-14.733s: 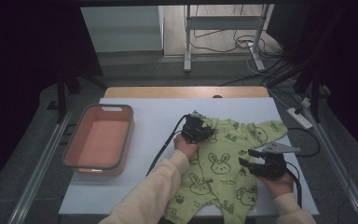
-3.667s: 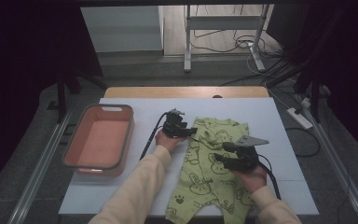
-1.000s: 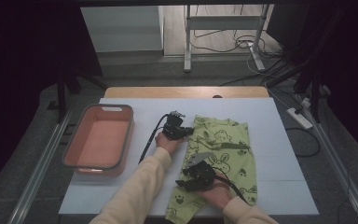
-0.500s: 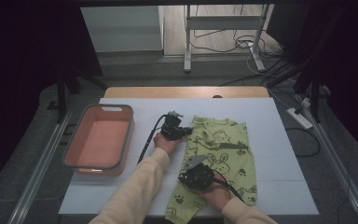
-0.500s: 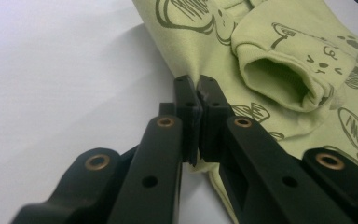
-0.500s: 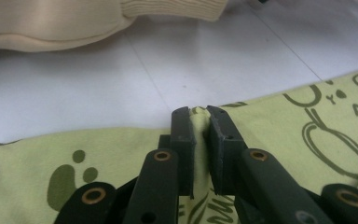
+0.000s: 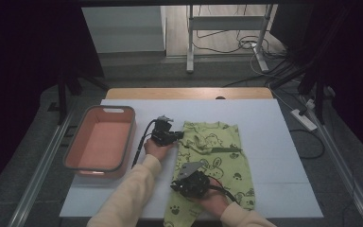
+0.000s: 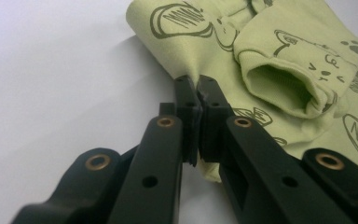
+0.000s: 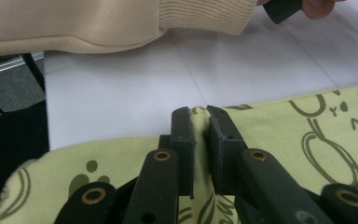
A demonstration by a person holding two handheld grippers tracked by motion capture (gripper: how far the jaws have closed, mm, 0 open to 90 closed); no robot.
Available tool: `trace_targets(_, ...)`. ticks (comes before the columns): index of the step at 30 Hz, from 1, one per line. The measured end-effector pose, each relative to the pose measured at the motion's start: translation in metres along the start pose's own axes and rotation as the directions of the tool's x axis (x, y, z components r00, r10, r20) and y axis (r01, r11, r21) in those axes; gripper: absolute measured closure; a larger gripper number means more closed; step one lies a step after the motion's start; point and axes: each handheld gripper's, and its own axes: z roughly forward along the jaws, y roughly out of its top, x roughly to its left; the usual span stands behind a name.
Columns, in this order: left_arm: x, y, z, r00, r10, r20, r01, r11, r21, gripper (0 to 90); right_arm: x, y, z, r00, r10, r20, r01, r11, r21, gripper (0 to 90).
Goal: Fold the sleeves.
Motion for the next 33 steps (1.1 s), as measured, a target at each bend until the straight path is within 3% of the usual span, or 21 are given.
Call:
trace_targets(12,0.005,-0.018,-0.022,0.9994,-0.033,-0.014,0.033,0.9994,-0.011,87.4,0.016,0.007,0.006,0.9987,-0.007,-0.051,0.006,1.000,-0.025,81.2)
trace_targets(19,0.005,-0.023,-0.030,0.9993,-0.030,-0.020,0.030,0.9994,-0.016,87.4,0.021,0.009,0.006,0.9971,-0.003,-0.076,0.000,0.999,-0.036,81.2)
trace_targets(33,0.006,-0.027,-0.030,0.9994,-0.014,-0.032,0.013,0.9998,-0.017,87.3,0.021,0.008,0.007,0.9967,0.002,-0.081,-0.005,1.000,-0.031,81.0)
